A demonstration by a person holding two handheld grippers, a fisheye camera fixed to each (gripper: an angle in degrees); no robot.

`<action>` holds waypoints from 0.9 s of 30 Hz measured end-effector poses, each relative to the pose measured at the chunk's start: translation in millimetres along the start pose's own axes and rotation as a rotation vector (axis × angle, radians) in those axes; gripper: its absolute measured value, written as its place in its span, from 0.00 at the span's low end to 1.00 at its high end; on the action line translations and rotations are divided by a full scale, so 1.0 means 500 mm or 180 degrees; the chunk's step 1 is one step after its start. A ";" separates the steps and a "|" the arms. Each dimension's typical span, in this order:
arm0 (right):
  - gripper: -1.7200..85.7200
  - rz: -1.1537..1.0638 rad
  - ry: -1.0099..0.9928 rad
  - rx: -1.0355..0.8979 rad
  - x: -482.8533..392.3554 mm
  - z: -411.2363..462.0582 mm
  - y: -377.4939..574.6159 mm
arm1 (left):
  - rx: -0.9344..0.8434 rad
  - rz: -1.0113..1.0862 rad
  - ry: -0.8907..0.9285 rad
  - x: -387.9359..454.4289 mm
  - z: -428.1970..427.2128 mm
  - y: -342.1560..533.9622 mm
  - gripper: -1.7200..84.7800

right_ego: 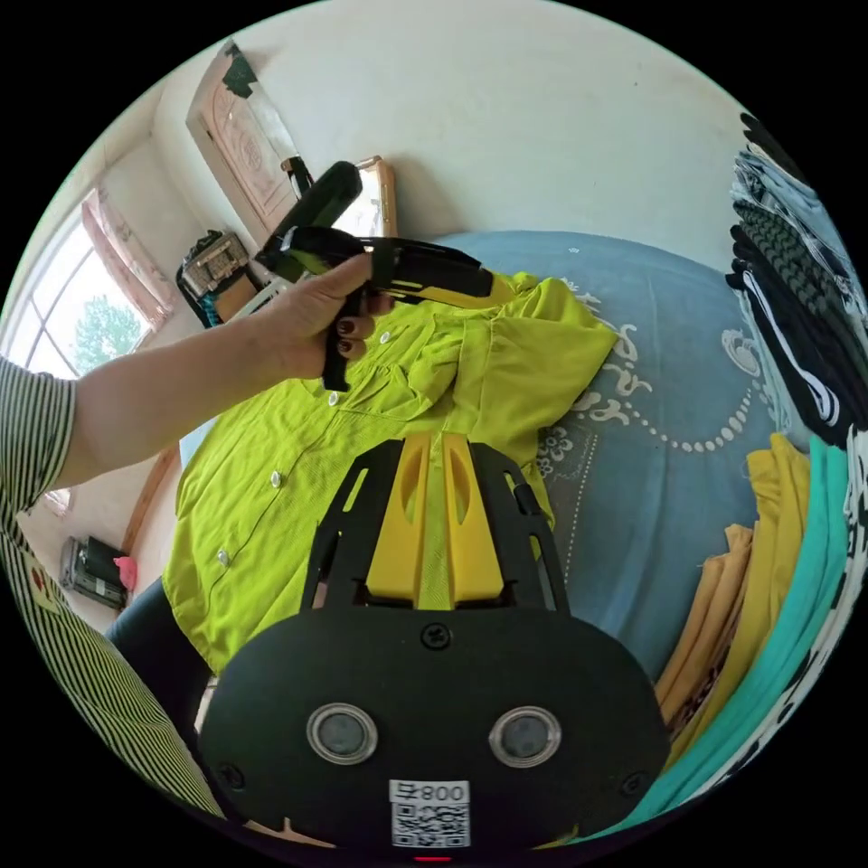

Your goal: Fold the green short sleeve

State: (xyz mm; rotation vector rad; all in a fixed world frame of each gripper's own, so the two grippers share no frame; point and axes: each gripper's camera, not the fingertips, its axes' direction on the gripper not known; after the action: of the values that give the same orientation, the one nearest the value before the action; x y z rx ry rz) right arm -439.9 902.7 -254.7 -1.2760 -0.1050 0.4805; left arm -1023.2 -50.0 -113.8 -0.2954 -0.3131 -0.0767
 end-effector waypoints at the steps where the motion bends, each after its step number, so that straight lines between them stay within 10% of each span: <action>1: 0.06 0.0022 -0.0008 0.0033 0.005 -0.004 -0.001 | -0.0054 0.0068 -0.0040 0.004 0.011 -0.014 0.12; 10: 0.08 0.0281 0.0599 -0.0191 0.070 0.028 -0.007 | -0.0836 0.0714 -0.0724 0.025 0.172 -0.111 0.09; 27: 0.02 0.0689 0.0409 -0.0137 0.168 0.050 0.006 | -0.0457 0.0486 -0.0552 -0.028 0.169 -0.099 0.07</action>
State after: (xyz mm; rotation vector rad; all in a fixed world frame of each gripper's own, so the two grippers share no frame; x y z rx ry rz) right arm -373.6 959.1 -265.6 -1.3640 0.1327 0.5826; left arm -1067.2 -71.6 -27.8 -0.4688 -0.4570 0.0777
